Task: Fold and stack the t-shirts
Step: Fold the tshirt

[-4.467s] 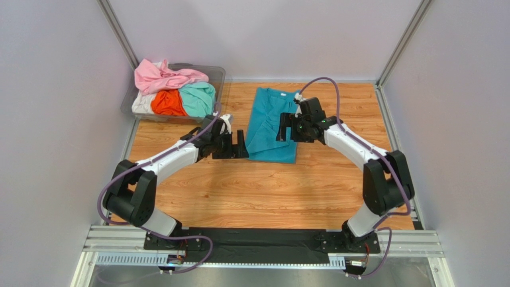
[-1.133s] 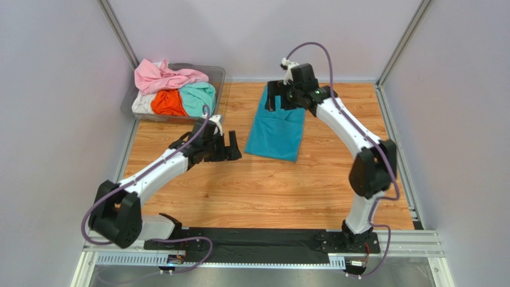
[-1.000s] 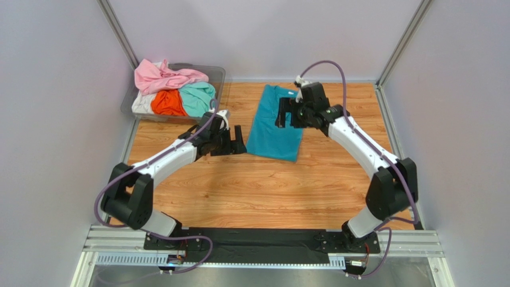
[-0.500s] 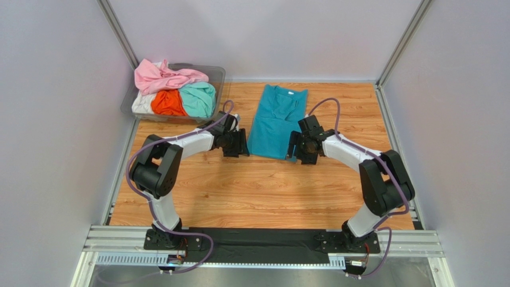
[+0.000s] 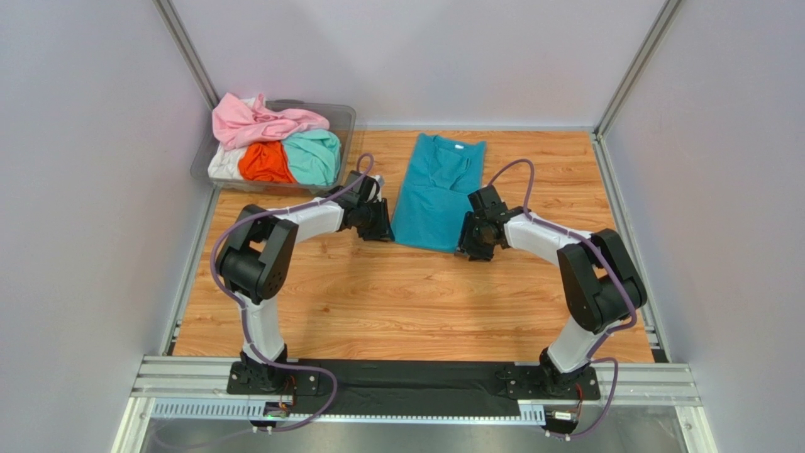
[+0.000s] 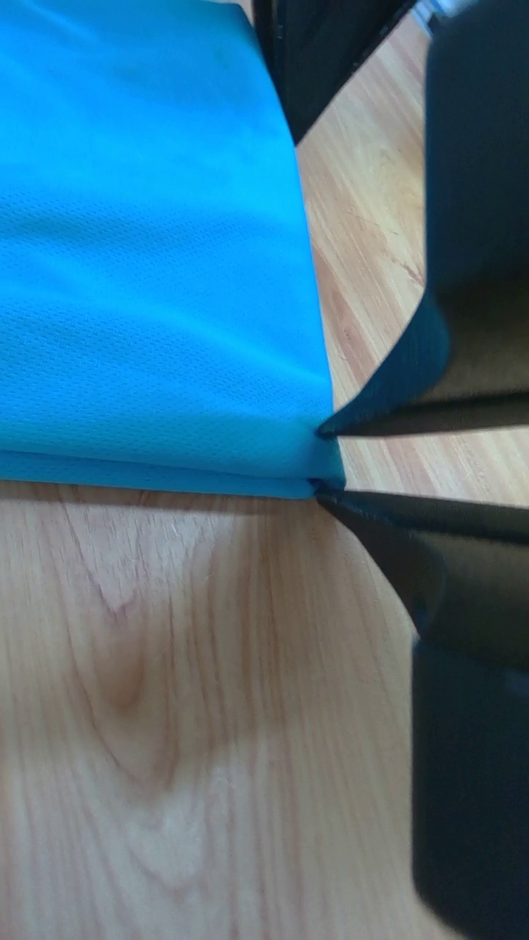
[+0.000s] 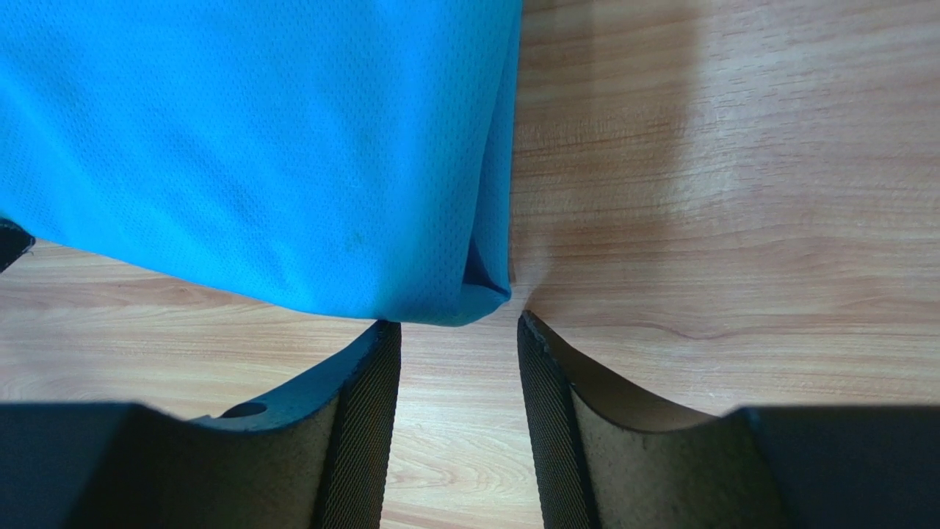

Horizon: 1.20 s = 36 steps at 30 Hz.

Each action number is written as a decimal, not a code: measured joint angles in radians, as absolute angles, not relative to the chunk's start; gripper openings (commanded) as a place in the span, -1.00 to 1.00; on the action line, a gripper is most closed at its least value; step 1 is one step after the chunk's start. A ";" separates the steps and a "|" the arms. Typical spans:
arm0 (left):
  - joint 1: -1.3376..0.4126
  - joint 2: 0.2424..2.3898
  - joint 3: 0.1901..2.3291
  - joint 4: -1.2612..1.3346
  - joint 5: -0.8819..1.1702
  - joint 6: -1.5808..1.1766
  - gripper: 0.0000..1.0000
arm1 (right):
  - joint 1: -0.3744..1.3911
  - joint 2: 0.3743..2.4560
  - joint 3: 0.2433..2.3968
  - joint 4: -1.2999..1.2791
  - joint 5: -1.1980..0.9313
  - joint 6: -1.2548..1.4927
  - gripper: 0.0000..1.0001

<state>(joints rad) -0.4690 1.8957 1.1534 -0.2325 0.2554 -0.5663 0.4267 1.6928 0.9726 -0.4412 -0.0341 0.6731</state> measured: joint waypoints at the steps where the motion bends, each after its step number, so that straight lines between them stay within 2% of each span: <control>1: -0.469 1.905 1.157 -0.227 0.257 -0.570 -0.54 | 0.426 1.694 0.973 -0.439 -0.033 0.672 -0.22; 2: -0.468 1.911 1.161 -0.224 0.262 -0.571 -0.70 | 0.426 1.697 0.973 -0.435 -0.033 0.672 -0.24; 4: -0.468 1.924 1.169 -0.221 0.268 -0.577 -0.79 | 0.424 1.702 0.974 -0.425 -0.033 0.665 -0.27; 5: -0.467 1.929 1.173 -0.218 0.275 -0.577 -0.97 | 0.424 1.705 0.974 -0.422 -0.033 0.662 -0.32; 6: -0.467 1.932 1.175 -0.215 0.279 -0.579 -1.00 | 0.424 1.707 0.976 -0.419 -0.034 0.657 -0.35; 28: -0.467 1.934 1.172 -0.204 0.294 -0.590 -1.00 | 0.413 1.726 1.014 -0.444 0.047 0.483 -0.20; 32: -0.467 1.934 1.172 -0.204 0.294 -0.592 -1.00 | 0.411 1.736 1.025 -0.447 0.046 0.437 -0.52; 34: -0.467 1.934 1.172 -0.204 0.294 -0.595 -1.00 | 0.411 1.736 1.025 -0.445 0.038 0.417 -0.59; 36: -0.467 1.934 1.171 -0.204 0.294 -0.598 -1.00 | 0.411 1.737 1.025 -0.442 0.024 0.393 -0.80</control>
<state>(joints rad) -0.4667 1.9339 1.1713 -0.2035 0.2935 -0.5980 0.4107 1.7367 1.0248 -0.4423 0.0238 0.3935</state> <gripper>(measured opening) 0.007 0.180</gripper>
